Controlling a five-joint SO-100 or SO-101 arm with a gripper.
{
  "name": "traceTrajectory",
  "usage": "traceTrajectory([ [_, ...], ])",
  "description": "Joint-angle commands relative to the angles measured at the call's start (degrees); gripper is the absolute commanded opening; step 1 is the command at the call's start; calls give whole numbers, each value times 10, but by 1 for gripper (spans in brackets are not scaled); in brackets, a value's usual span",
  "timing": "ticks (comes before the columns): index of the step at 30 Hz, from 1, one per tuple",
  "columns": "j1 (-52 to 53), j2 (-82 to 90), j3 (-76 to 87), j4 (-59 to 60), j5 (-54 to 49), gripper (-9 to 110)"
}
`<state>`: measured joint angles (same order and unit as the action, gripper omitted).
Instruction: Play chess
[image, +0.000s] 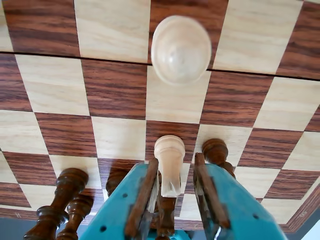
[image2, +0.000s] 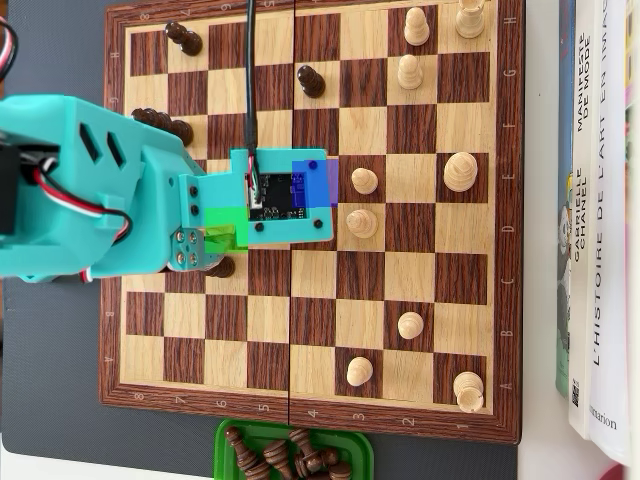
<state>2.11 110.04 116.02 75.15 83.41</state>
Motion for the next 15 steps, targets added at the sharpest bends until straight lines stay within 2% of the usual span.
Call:
traceTrajectory([
  [1,5,18,-40,-1,-4,12],
  [8,6,21,-70,-4,-4,12],
  [15,7,105,-69,-47,1,12],
])
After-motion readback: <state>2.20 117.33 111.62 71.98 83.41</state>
